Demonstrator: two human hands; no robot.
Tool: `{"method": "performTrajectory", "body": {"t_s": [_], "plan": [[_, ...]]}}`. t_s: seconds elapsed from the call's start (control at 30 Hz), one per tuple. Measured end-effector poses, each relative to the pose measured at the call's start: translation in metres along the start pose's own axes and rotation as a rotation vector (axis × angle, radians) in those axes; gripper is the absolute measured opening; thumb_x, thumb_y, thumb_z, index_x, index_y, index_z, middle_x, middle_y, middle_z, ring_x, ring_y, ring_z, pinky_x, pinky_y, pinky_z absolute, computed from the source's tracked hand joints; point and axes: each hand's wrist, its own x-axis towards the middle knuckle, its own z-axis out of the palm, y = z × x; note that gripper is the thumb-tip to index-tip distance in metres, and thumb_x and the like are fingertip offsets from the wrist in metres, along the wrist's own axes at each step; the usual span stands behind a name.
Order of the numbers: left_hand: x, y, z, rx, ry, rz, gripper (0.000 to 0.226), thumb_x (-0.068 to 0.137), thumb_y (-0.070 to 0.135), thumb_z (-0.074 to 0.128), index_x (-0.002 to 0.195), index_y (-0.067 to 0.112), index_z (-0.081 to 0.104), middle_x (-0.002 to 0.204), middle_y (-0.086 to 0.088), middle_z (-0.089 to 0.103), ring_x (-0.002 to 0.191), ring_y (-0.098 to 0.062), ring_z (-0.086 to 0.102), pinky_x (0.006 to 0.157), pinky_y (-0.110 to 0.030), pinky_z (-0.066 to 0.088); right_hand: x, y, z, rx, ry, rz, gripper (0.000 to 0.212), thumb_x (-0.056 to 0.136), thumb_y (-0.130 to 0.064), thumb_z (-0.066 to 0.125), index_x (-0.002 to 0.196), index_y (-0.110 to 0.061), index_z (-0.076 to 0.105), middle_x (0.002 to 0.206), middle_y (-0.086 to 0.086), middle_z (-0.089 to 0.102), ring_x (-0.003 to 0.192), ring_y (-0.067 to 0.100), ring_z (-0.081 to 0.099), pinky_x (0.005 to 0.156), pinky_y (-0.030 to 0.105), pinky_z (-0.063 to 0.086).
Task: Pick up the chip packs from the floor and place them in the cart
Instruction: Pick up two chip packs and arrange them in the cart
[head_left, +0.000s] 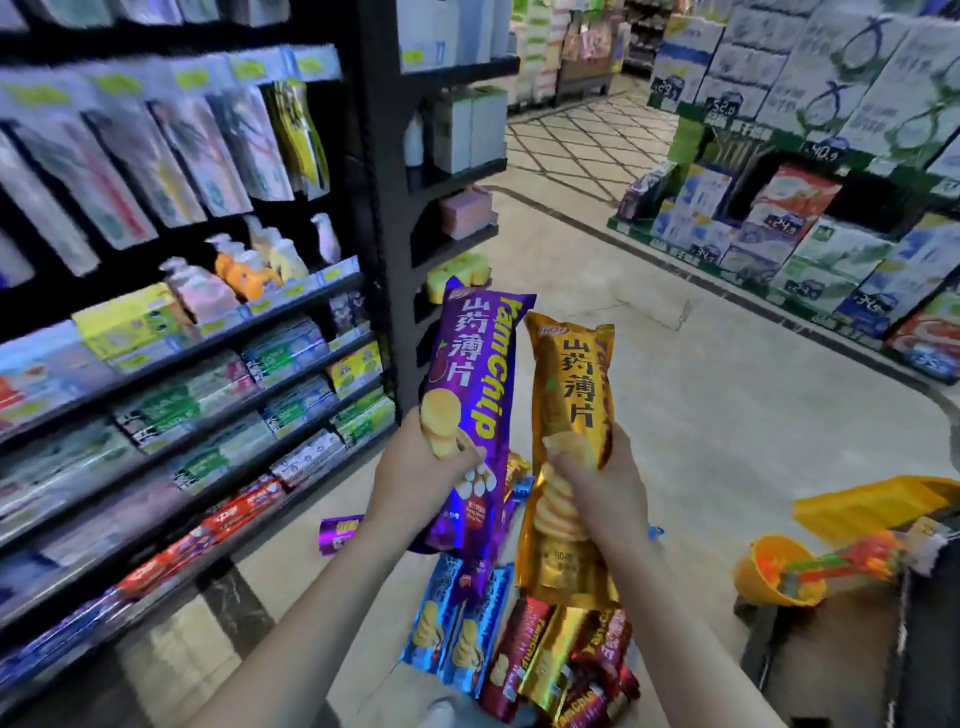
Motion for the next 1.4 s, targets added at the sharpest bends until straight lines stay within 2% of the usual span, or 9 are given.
{"method": "performTrajectory", "body": {"t_s": [0.1,0.33,0.5,0.6,0.73,1.03,1.2,1.3,1.4], "plan": [[-0.019,-0.016,-0.046,-0.004,0.072,-0.051,0.049,0.075,0.034,0.075,0.112,0.025,0.045,0.104,0.004,0.062,0.093,-0.019,0.063,0.075,-0.032,0.051,-0.023,-0.021,0.034,-0.005,-0.090,-0.061,0.071,0.078,-0.036,0.073,0.139,-0.025,0.040,0.126,0.002,0.061,0.110,0.028,0.059,0.090,0.037,0.045],[-0.080,-0.069,-0.170,0.003,0.317,-0.098,0.044,0.074,0.030,0.077,0.106,0.019,0.049,0.096,0.003,0.058,0.086,-0.016,0.054,0.058,-0.020,0.035,-0.107,-0.069,0.128,0.034,-0.321,-0.225,0.052,0.077,-0.026,0.075,0.123,-0.029,0.050,0.106,-0.005,0.061,0.093,0.018,0.058,0.081,0.028,0.040],[-0.139,-0.121,-0.266,-0.085,0.466,-0.167,0.047,0.073,0.030,0.077,0.110,0.016,0.052,0.101,-0.002,0.064,0.092,-0.021,0.059,0.065,-0.027,0.039,-0.188,-0.111,0.206,-0.009,-0.448,-0.297,0.069,0.075,-0.031,0.076,0.135,-0.018,0.044,0.122,0.005,0.062,0.109,0.029,0.059,0.095,0.039,0.046],[-0.183,-0.156,-0.331,-0.135,0.567,-0.194,0.049,0.069,0.032,0.078,0.109,0.017,0.054,0.094,0.001,0.063,0.086,-0.017,0.058,0.063,-0.024,0.038,-0.248,-0.131,0.258,-0.009,-0.522,-0.341,0.063,0.075,-0.031,0.077,0.130,-0.019,0.048,0.111,0.001,0.063,0.107,0.027,0.060,0.092,0.037,0.046],[-0.244,-0.212,-0.422,-0.131,0.631,-0.223,0.018,0.074,0.016,0.073,0.085,0.014,0.059,0.068,0.005,0.067,0.061,-0.006,0.061,0.061,-0.022,0.042,-0.343,-0.153,0.333,-0.014,-0.614,-0.361,0.062,0.077,-0.031,0.076,0.129,-0.015,0.047,0.107,0.000,0.060,0.106,0.026,0.060,0.086,0.032,0.041],[-0.379,-0.357,-0.598,-0.099,0.759,-0.374,0.040,0.065,0.035,0.074,0.097,0.019,0.055,0.086,0.001,0.068,0.084,-0.021,0.063,0.075,-0.037,0.049,-0.564,-0.152,0.495,-0.091,-0.820,-0.352,0.060,0.074,-0.033,0.078,0.124,-0.017,0.048,0.112,0.002,0.065,0.104,0.027,0.063,0.092,0.040,0.049],[-0.439,-0.420,-0.653,-0.119,0.818,-0.477,0.021,0.067,0.023,0.075,0.077,0.019,0.058,0.066,0.006,0.068,0.066,-0.006,0.063,0.068,-0.027,0.049,-0.655,-0.144,0.555,-0.174,-0.910,-0.305,0.069,0.074,-0.034,0.078,0.131,-0.017,0.044,0.120,0.005,0.064,0.110,0.027,0.060,0.094,0.037,0.046],[-0.467,-0.457,-0.673,-0.119,0.848,-0.560,0.037,0.061,0.035,0.076,0.088,0.016,0.059,0.076,0.000,0.069,0.075,-0.018,0.064,0.071,-0.033,0.048,-0.697,-0.136,0.588,-0.240,-0.951,-0.300,0.071,0.075,-0.039,0.076,0.133,-0.019,0.041,0.124,0.004,0.062,0.113,0.027,0.059,0.093,0.036,0.044],[-0.491,-0.492,-0.686,-0.130,0.893,-0.604,0.029,0.067,0.023,0.077,0.084,0.018,0.055,0.072,-0.001,0.069,0.071,-0.020,0.064,0.069,-0.034,0.047,-0.737,-0.119,0.626,-0.304,-0.997,-0.276,0.080,0.076,-0.046,0.073,0.141,-0.023,0.034,0.129,0.002,0.061,0.116,0.028,0.059,0.095,0.035,0.044]]}}
